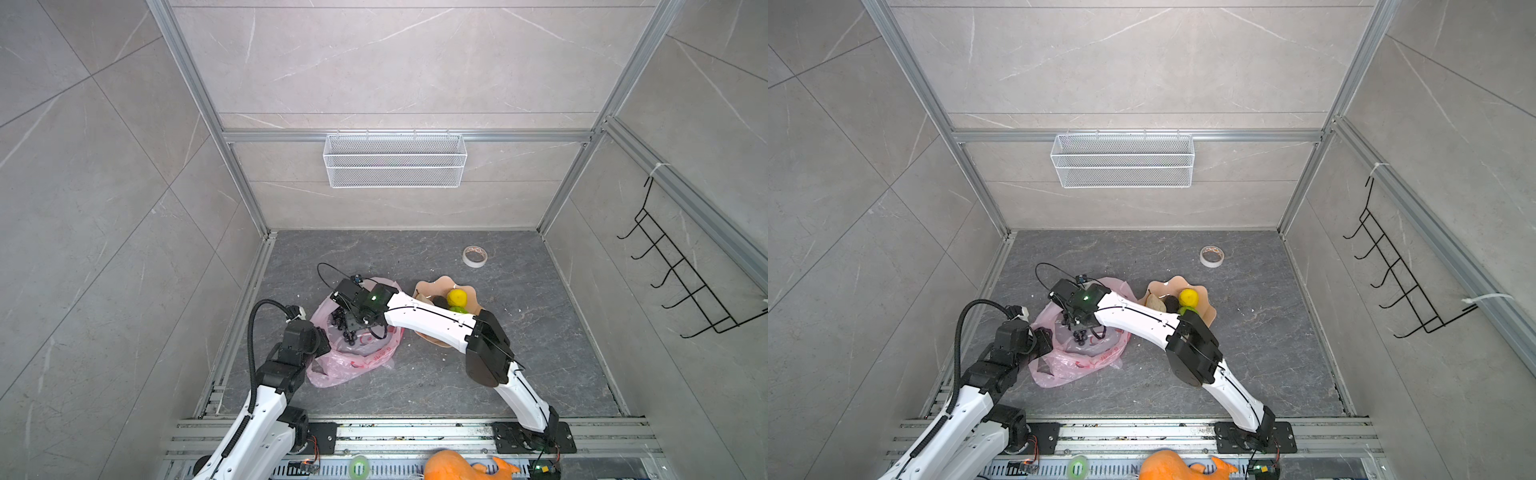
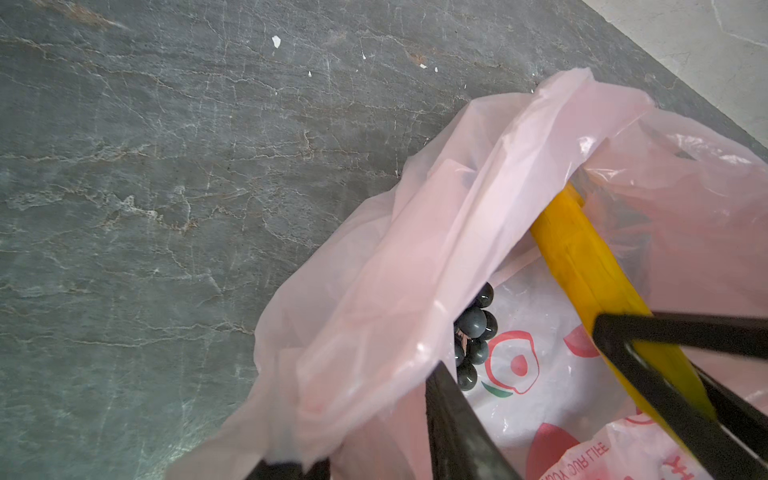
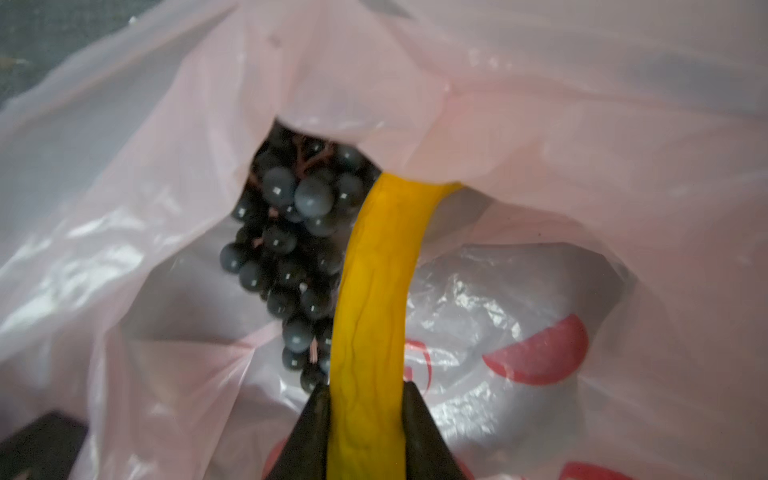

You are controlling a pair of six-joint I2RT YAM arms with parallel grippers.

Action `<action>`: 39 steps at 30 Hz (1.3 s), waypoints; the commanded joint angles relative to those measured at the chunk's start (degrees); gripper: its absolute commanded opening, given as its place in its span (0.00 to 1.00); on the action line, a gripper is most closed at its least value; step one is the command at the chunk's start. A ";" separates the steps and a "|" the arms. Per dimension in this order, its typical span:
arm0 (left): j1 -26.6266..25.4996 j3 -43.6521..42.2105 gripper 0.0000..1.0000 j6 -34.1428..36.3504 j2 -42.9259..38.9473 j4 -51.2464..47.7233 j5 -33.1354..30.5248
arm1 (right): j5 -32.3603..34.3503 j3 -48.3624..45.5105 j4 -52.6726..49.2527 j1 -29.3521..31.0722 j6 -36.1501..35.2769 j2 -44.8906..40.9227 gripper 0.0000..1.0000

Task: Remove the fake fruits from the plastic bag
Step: 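Lift the yellow fruit out and carry it over the pink bowl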

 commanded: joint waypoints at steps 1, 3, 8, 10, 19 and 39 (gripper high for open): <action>-0.04 0.18 0.38 1.22 0.00 1.46 0.56 | 0.01 -5.48 4.39 1.79 -1.08 -6.58 0.27; -0.07 0.18 0.38 1.18 0.01 1.46 0.52 | -0.27 -8.52 5.71 2.52 -1.13 -8.64 0.27; -0.01 0.18 0.38 1.23 0.05 1.40 0.39 | -0.03 -13.63 8.03 4.22 -1.77 -12.49 0.26; -0.02 0.18 0.38 1.14 0.03 1.42 0.29 | 0.21 -15.79 10.15 4.95 -3.26 -14.27 0.26; -0.06 0.16 0.38 1.07 -0.04 1.29 0.27 | 0.88 -22.56 16.66 7.57 -6.80 -20.28 0.26; -0.02 0.18 0.38 0.87 -0.32 0.95 -0.23 | 9.56 -34.37 10.91 12.78 -1.45 -38.73 0.26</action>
